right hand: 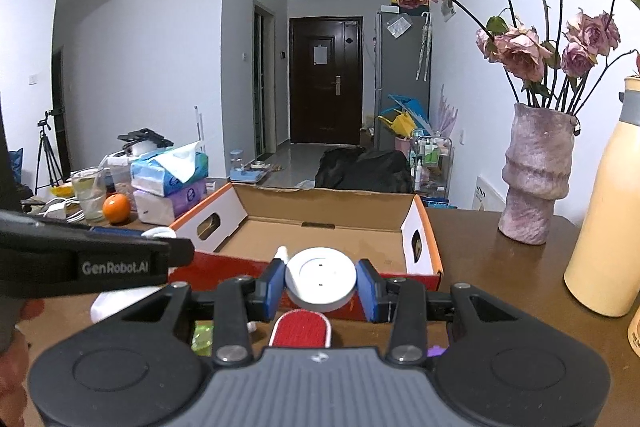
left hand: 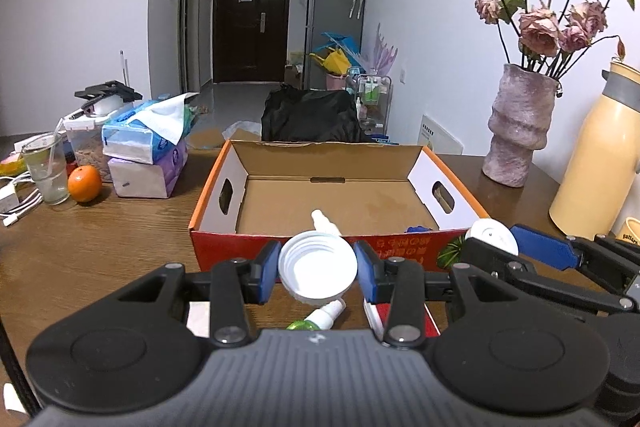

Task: Organize rigid objects
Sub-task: 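Lift both white caps and carry them toward the cardboard box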

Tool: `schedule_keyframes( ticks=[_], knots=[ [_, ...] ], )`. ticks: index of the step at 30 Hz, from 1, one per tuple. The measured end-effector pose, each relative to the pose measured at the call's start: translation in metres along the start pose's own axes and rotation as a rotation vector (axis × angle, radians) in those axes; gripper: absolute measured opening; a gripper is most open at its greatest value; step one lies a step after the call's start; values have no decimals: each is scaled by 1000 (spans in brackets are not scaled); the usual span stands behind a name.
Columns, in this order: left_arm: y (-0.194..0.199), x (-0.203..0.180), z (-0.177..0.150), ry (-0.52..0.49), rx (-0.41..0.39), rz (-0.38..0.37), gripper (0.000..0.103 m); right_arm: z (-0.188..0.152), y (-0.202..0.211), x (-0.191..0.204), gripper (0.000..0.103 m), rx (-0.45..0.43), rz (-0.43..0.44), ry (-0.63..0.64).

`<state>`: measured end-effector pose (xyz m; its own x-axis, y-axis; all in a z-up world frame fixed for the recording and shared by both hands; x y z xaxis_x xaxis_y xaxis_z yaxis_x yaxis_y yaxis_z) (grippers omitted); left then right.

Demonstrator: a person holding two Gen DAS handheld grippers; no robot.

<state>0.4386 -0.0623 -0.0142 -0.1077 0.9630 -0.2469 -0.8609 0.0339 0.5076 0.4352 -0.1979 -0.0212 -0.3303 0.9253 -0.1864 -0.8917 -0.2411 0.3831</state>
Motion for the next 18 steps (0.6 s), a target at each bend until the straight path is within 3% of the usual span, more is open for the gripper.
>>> schedule_keyframes(
  ticks=[18],
  knots=[
    [-49,5,27,34,-2,14,41,15,-55,-10,38,23,9,-26]
  ],
)
Point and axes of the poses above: each gripper's, at about its wrist camera, not at the fingertips, and y roughly against the way its jaws point, x to its left, z to its top, the point moved 10 cm from there along -y, roughly the way its jaws point, and after that the axes turned 13 degrees about y, right-handed, at the moved point
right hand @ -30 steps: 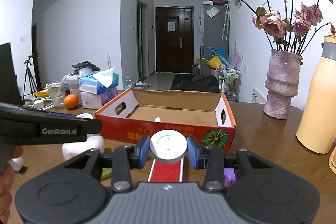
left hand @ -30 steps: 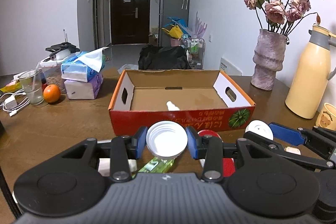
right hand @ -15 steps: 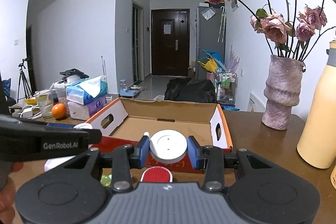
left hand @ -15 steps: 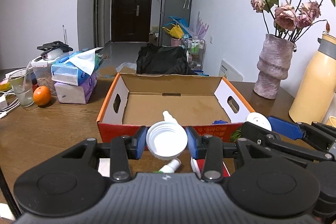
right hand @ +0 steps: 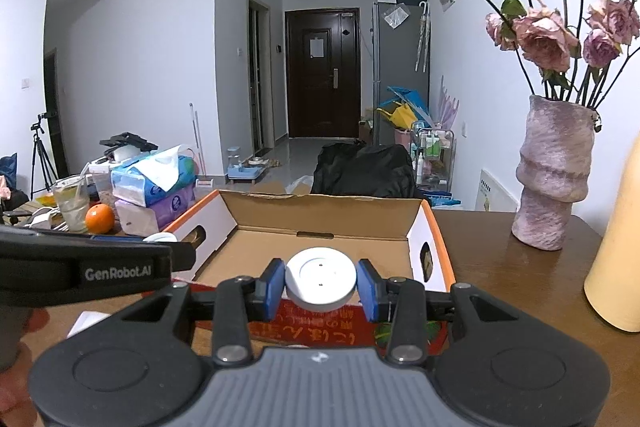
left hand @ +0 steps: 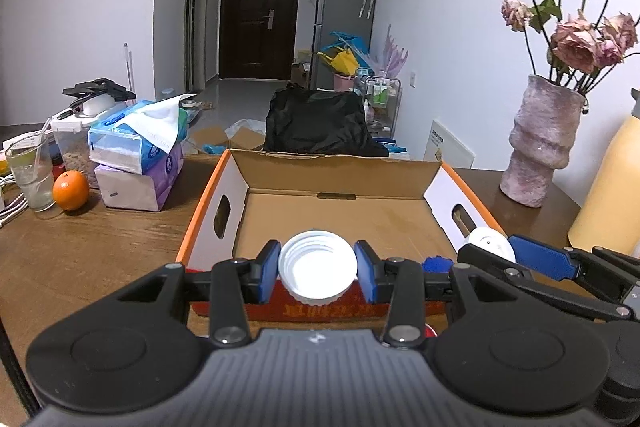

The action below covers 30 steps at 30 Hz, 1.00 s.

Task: Organize rigid objects
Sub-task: 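Lift both white caps and carry them toward the cardboard box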

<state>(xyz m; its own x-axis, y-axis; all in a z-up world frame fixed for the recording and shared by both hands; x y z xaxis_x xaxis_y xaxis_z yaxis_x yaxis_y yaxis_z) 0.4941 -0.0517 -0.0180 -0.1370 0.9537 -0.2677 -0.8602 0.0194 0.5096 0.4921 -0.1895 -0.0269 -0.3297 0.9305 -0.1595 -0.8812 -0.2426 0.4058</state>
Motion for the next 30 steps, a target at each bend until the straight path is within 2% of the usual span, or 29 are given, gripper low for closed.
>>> schedule_keyframes(
  ticks=[30],
  knots=[
    [-90,2,35,-17,12,51,41,9,-101,-21,38,78,-23,4]
  ],
)
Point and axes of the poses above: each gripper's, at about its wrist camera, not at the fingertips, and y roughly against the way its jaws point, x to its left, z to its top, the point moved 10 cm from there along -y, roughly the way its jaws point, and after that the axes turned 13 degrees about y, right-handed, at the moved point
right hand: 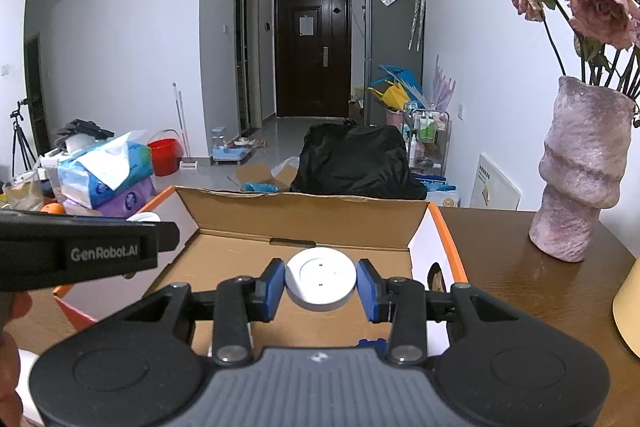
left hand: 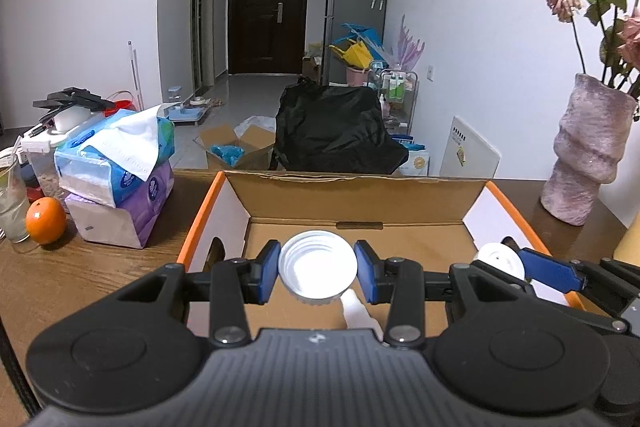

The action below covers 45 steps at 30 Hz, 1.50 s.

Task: Organize rigid objects
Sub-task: 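Lift both white caps and carry them toward the cardboard box, then open both tools to drop the white caps into the box, then withdraw both tools from the box back over the table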

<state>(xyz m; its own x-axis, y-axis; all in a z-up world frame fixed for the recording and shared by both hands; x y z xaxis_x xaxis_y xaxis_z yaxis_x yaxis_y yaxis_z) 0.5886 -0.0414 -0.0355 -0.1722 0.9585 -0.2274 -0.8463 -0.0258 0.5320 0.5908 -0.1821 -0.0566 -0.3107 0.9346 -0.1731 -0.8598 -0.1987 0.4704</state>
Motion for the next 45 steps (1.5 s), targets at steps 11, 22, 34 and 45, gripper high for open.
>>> schedule_keyframes(
  ticks=[11,22,34,45],
  knots=[
    [-30,4,2,-18,20,32,41,-10,-25,-5,38,46,-14,-11],
    [-46,3,-6,-40,68,-3,53,-24,-40,-12,39,93,-16,-42],
    [-38,6,0,-10,17,4,103,-27,-37,-23,103,104,-79,-55],
    [-34,10,3,6,10,20,103,-25,-36,-24,103,95,-77,-64]
  ],
)
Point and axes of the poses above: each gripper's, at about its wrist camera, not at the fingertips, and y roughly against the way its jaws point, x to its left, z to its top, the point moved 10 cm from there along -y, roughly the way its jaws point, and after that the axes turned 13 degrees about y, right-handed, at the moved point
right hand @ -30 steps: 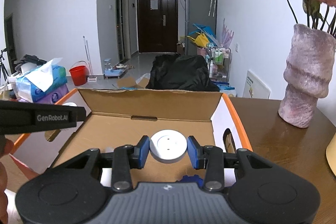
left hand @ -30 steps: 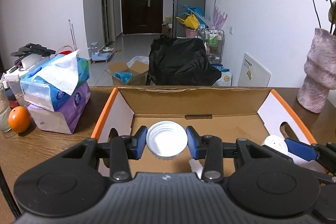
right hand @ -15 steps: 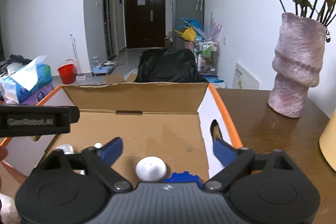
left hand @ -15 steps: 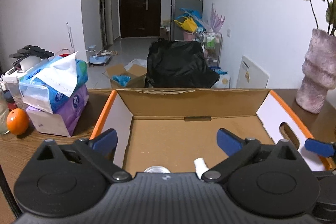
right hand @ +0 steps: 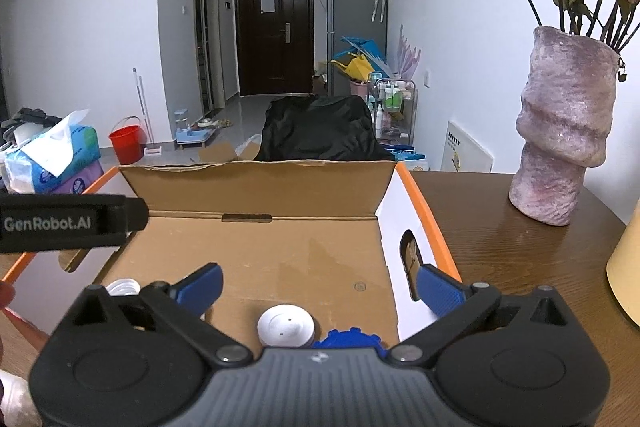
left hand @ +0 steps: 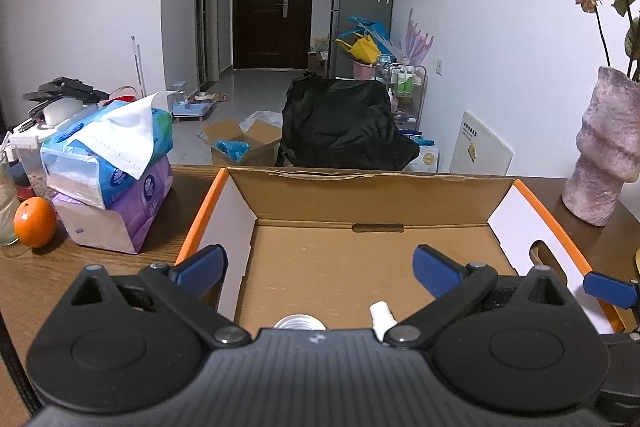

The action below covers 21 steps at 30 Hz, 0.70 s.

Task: Organize rigid objects
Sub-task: 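Withdraw both tools from the box back over the table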

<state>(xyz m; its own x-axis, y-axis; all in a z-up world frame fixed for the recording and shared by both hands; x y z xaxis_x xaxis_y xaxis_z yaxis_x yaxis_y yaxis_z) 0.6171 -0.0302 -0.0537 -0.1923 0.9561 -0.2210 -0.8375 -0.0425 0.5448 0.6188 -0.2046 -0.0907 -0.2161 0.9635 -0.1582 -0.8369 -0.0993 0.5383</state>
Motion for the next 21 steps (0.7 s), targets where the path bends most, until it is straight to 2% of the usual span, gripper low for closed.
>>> schedule_keyframes(
  ticks=[8,21],
  knots=[
    [13,8,2,12,-23,19,103,1,6,1,103,-16,-1,-4],
    [41,25,-10,47,-25,-4,103,-7,36,9,103,-46,4,1]
  ],
)
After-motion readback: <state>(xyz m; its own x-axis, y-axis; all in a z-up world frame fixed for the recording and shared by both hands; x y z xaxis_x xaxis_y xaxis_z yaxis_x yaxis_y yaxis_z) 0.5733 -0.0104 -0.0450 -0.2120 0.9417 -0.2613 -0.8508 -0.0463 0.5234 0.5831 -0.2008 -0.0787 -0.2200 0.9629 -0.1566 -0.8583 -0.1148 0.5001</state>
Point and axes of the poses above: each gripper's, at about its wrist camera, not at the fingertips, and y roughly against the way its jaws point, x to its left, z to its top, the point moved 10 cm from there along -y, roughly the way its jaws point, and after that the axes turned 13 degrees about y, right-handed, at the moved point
